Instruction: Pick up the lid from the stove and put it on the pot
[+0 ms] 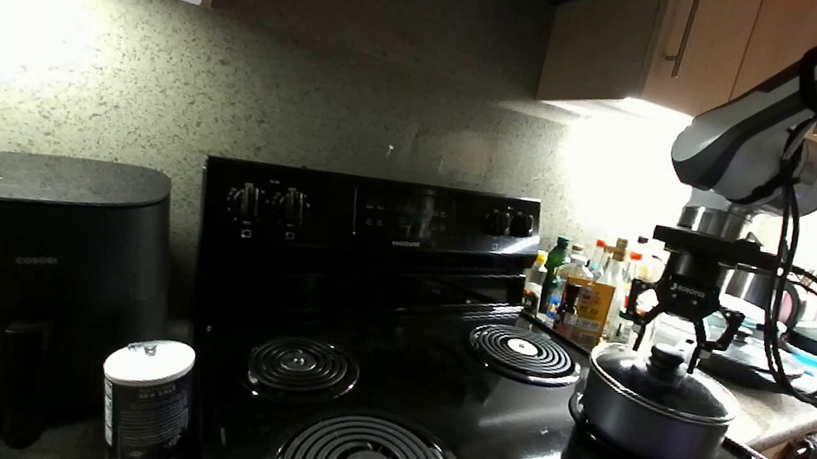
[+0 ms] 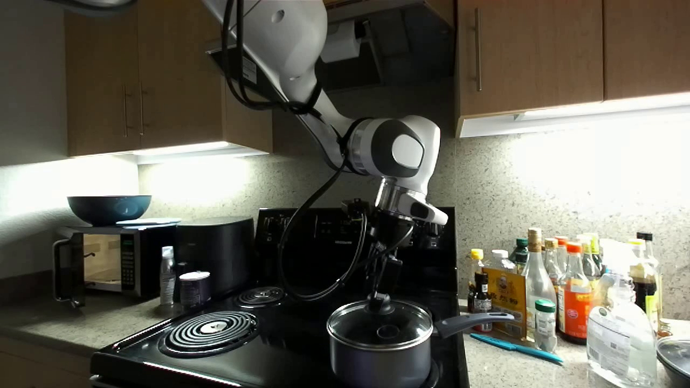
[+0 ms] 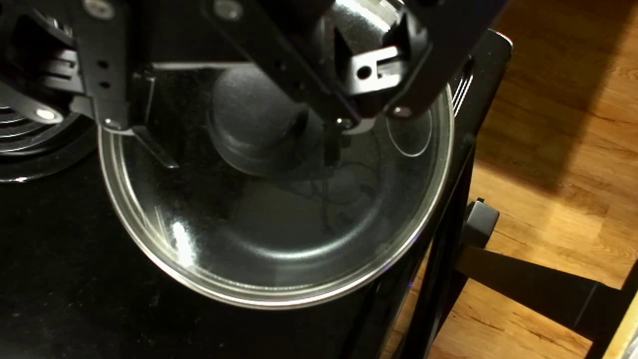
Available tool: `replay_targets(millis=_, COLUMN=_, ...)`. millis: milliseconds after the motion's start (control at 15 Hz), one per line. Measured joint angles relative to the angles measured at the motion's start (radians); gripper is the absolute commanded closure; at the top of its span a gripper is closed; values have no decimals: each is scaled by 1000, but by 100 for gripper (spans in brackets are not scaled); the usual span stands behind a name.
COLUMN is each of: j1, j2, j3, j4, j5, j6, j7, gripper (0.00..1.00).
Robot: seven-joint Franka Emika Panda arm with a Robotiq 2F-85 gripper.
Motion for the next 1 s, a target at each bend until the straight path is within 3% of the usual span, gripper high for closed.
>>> replay_targets(millis=133, j1=0, j2=0, j3=0, j4=0, j5=0, j6=0, j7=0, gripper=0)
replay_targets(millis=1000, j1=-4, j2=-101, j3=-8, j4=-17, j5=0, j6=4, j7=0, gripper=0)
